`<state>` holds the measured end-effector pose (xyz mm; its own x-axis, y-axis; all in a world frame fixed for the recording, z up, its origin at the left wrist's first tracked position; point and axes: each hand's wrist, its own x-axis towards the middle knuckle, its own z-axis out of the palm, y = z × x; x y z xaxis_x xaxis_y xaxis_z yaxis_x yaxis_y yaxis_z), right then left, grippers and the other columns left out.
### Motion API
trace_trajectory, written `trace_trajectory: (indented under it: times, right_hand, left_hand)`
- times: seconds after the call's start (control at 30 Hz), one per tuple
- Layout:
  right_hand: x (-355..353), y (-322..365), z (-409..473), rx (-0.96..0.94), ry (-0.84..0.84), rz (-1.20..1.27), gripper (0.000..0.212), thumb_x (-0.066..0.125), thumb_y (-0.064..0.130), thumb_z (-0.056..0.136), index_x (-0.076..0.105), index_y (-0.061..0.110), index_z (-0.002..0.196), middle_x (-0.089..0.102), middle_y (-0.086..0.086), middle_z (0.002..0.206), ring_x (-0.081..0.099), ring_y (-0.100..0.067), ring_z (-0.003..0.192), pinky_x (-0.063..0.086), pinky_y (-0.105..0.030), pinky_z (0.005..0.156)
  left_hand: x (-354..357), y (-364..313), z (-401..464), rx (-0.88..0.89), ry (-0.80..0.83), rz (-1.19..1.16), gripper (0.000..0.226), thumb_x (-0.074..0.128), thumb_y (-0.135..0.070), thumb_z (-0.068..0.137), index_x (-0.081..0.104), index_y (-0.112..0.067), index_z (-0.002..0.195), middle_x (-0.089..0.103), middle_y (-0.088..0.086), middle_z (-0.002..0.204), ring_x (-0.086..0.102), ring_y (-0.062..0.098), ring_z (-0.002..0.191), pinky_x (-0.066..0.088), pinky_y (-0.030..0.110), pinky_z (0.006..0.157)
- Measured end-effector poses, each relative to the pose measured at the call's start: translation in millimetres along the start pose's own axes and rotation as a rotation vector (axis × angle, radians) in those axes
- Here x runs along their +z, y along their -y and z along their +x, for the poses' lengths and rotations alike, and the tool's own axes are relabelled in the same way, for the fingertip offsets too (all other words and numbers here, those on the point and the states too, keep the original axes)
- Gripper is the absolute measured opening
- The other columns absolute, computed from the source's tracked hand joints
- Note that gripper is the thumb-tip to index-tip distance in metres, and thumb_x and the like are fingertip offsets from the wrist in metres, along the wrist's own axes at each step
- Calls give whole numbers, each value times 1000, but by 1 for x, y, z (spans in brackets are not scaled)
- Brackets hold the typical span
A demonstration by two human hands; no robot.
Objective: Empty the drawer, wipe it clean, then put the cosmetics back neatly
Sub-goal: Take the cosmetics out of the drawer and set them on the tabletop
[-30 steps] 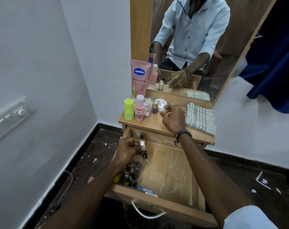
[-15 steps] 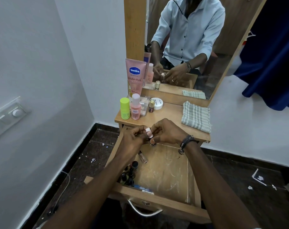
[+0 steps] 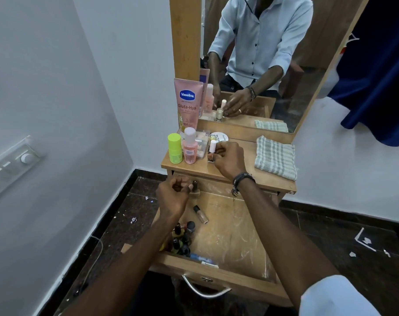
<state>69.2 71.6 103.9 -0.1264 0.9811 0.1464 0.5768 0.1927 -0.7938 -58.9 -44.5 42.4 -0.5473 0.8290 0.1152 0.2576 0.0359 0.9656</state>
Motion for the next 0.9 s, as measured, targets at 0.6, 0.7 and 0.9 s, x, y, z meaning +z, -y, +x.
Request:
trace_trajectory:
  times: [0.6,0.7,0.9]
  right_hand:
    - [15,-8,1,11,-134,-101,20,83,12,76,75,9,93,76,-7,96,70,-21,91,57,-34,83]
    - [10,-14,-10,-14,-178,-102,16,82,17,78,72,10,89,73,-4,92,69,-18,85,56,-32,75]
    - [-3,-32,-41,-115,-207,-5,11,78,23,83,71,15,85,69,4,82,63,-7,70,53,-24,63]
  left_hand:
    - [5,13,10,68,131,417,20,64,0,81,72,-10,96,74,3,88,68,19,80,51,27,68]
    - [11,15,14,67,179,510,21,60,-2,83,71,-11,99,73,6,95,67,25,87,51,32,69]
    - [26,22,23,70,224,685,14,56,-6,87,67,-11,94,71,11,98,66,29,89,53,37,70]
